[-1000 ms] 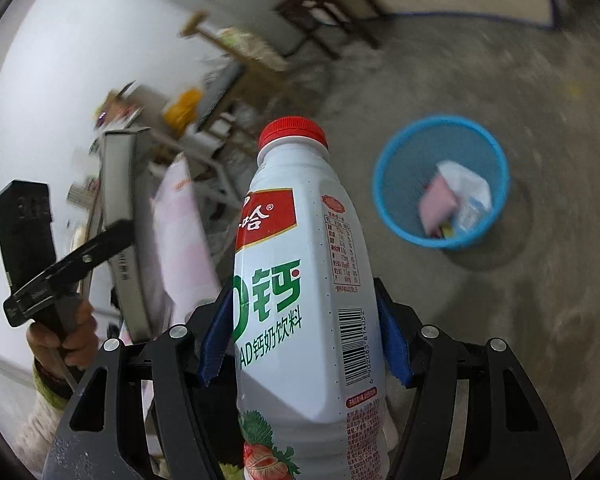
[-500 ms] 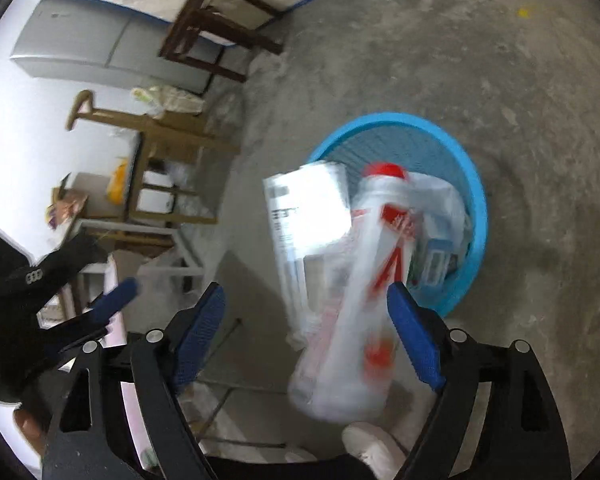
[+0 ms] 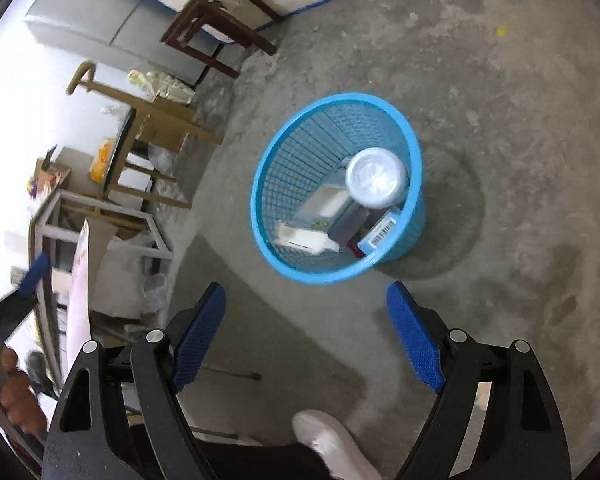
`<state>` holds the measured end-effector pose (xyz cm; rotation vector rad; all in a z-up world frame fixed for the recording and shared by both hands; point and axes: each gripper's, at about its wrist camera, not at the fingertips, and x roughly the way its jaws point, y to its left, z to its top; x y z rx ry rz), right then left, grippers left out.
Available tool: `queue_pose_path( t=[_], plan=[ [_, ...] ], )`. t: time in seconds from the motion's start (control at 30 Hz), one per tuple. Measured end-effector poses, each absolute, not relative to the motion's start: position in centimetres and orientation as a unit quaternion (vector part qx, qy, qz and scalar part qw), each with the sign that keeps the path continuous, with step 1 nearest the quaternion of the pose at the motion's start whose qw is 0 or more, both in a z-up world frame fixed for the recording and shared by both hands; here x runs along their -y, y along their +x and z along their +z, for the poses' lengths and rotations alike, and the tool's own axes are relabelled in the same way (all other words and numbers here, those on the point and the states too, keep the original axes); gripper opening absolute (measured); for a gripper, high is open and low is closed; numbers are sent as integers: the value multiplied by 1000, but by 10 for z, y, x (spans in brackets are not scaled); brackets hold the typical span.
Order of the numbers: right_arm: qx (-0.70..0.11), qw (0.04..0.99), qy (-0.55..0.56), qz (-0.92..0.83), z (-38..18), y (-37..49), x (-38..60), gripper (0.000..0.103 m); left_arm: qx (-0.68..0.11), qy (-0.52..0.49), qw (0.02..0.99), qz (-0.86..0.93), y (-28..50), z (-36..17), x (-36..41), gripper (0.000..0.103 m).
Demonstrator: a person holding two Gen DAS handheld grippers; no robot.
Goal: Collect trash
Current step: 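Open the right gripper over the wastebasket while the left gripper releases the CABLE box, then move both grippers back over the table toward the snack bags, then grasp the pink snack bag with the right gripper while the left gripper grasps the green chip bag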
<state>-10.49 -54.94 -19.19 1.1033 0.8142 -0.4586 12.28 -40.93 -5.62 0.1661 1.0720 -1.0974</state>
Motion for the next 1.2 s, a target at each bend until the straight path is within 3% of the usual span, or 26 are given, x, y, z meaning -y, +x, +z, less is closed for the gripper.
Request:
queue_pose_path(
  t=[0.4, 0.67, 0.83, 1.17, 1.2],
  plan=[
    [-357, 823, 431, -98, -102, -107, 450, 80, -402, 38, 778, -481, 83, 18, 215, 97],
    [-365, 844, 391, 42, -46, -37, 374, 80, -351, 19, 862, -366, 69, 27, 43, 97],
    [-378, 830, 387, 136, -29, 3, 315, 80, -343, -42, 895, -282, 64, 22, -52, 97],
    [-467, 758, 369, 267, -35, 64, 179, 80, -356, -100, 902, -221, 160, 12, -123, 97],
    [-478, 747, 375, 271, -41, 68, 172, 80, -373, -110, 894, -223, 177, 6, -123, 91]
  ],
)
